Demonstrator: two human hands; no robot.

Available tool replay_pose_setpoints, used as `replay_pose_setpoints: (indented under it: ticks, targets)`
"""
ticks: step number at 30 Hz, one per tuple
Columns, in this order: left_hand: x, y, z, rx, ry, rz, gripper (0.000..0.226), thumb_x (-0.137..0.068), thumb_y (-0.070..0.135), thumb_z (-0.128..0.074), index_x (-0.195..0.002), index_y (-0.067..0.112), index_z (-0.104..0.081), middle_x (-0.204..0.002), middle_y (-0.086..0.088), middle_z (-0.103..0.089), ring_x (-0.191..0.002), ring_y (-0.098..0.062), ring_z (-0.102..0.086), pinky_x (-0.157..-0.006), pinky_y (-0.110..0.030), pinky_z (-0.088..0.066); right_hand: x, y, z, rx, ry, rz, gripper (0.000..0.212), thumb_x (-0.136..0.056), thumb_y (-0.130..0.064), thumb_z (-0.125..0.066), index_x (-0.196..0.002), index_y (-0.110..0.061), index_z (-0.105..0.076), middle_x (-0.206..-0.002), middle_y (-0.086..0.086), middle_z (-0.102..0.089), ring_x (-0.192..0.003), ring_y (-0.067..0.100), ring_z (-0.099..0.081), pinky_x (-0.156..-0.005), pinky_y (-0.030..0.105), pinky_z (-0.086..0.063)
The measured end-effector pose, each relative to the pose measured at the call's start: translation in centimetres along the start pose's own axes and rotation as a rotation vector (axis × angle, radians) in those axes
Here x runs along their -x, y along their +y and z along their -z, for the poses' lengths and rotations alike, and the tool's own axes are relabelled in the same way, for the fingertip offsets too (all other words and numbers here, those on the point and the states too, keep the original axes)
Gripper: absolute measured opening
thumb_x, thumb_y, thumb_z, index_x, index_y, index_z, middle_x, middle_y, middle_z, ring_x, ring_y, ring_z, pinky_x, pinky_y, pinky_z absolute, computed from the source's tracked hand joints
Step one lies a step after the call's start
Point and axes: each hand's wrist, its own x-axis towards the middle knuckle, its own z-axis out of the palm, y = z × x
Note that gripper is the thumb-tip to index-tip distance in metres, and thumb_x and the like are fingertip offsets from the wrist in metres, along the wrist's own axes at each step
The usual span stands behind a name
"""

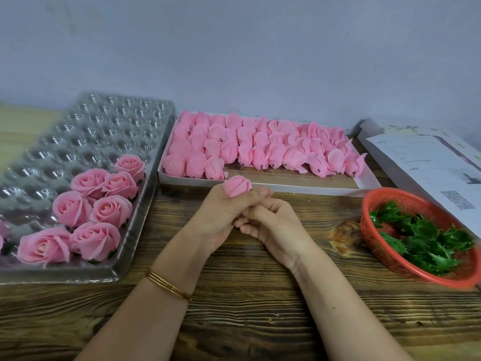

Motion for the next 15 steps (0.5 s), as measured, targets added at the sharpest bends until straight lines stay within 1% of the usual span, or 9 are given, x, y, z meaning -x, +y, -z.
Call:
replay_pose_setpoints:
  ticks: [2, 4, 5, 7, 8, 10, 11, 13, 15]
  targets:
    - [-0.1, -0.2, -0.2, -0.085, 0.123, -0.111, 0.020, -0.079, 0.017, -0.079, -0.090, 0.001, -0.075, -0.084, -0.013, -0.070, -0.082, -0.020, -0.064, -0.080, -0.033, -0.050, 0.0, -0.3, 0.1, -0.017, 0.037, -0.016, 0.013, -0.085, 0.000, -0.062, -0.085, -0.005, -0.075, -0.074, 0.011, -0.067, -0.068, 0.015, -0.065, -0.061, 0.022, -0.056]
    - [-0.3, -0.5, -0.4, -0.254, 0.224, -0.235, 0.009, -0.084, 0.008, -0.077, -0.078, 0.002, -0.073, -0.072, -0.012, -0.070, -0.070, -0.011, -0.064, -0.068, -0.023, -0.052, -0.2, -0.4, 0.3, -0.027, 0.143, 0.011, 0.019, -0.073, -0.012, -0.061, -0.086, -0.007, -0.074, -0.074, 0.010, -0.067, -0.070, 0.017, -0.064, -0.060, 0.024, -0.055]
    - [-0.4, -0.6, -0.4, -0.323, 0.253, -0.280, 0.014, -0.083, 0.006, -0.077, -0.071, 0.005, -0.069, -0.067, -0.010, -0.067, -0.066, -0.010, -0.061, -0.066, -0.023, -0.050, -0.3, -0.4, 0.3, -0.027, 0.199, 0.035, 0.021, -0.069, -0.017, -0.061, -0.083, -0.010, -0.074, -0.074, 0.008, -0.067, -0.071, 0.017, -0.063, -0.060, 0.024, -0.054]
    - [-0.5, -0.7, -0.4, -0.439, 0.281, -0.325, 0.029, -0.081, 0.006, -0.078, -0.061, 0.018, -0.061, -0.058, 0.007, -0.059, -0.061, -0.007, -0.054, -0.067, -0.025, -0.048, -0.3, -0.5, 0.3, -0.014, 0.264, 0.072, 0.018, -0.069, -0.025, -0.064, -0.082, -0.015, -0.072, -0.077, 0.005, -0.068, -0.073, 0.016, -0.064, -0.060, 0.023, -0.053]
    - [-0.5, -0.7, -0.4, -0.498, 0.279, -0.336, 0.029, -0.080, 0.007, -0.078, -0.062, 0.022, -0.061, -0.058, 0.009, -0.059, -0.061, -0.009, -0.054, -0.068, -0.028, -0.048, -0.3, -0.5, 0.2, 0.000, 0.273, 0.083, 0.015, -0.069, -0.028, -0.067, -0.079, -0.020, -0.073, -0.079, 0.003, -0.069, -0.074, 0.014, -0.065, -0.060, 0.022, -0.052]
    - [-0.2, -0.9, -0.6, -0.595, 0.234, -0.328, 0.012, -0.082, 0.014, -0.077, -0.073, 0.018, -0.070, -0.067, 0.003, -0.067, -0.067, -0.014, -0.063, -0.069, -0.033, -0.052, -0.3, -0.5, 0.0, 0.013, 0.269, 0.097, 0.009, -0.070, -0.031, -0.071, -0.075, -0.024, -0.074, -0.083, 0.000, -0.073, -0.077, 0.010, -0.068, -0.061, 0.021, -0.053]
    - [0.0, -1.0, -0.8, -0.633, 0.206, -0.318, 0.004, -0.083, 0.019, -0.076, -0.081, 0.016, -0.073, -0.073, 0.003, -0.071, -0.072, -0.012, -0.066, -0.070, -0.031, -0.054, -0.3, -0.4, -0.1, 0.006, 0.266, 0.098, 0.011, -0.070, -0.031, -0.073, -0.077, -0.022, -0.074, -0.085, 0.002, -0.075, -0.079, 0.011, -0.070, -0.061, 0.022, -0.053]
    - [0.2, -1.2, -0.9, -0.699, 0.174, -0.299, 0.008, -0.084, 0.021, -0.075, -0.091, 0.019, -0.076, -0.081, 0.007, -0.074, -0.079, -0.005, -0.068, -0.070, -0.022, -0.053, -0.2, -0.3, -0.2, 0.018, 0.277, 0.077, 0.021, -0.069, -0.031, -0.076, -0.083, -0.017, -0.072, -0.088, 0.008, -0.075, -0.082, 0.016, -0.072, -0.062, 0.024, -0.054]
    - [0.3, -1.2, -1.0, -0.718, 0.172, -0.287, 0.013, -0.082, 0.017, -0.074, -0.092, 0.025, -0.076, -0.082, 0.012, -0.075, -0.081, 0.001, -0.067, -0.067, -0.011, -0.048, -0.2, -0.2, -0.3, 0.078, 0.296, 0.046, 0.028, -0.066, -0.035, -0.077, -0.085, -0.016, -0.071, -0.089, 0.009, -0.075, -0.083, 0.019, -0.072, -0.064, 0.029, -0.054]
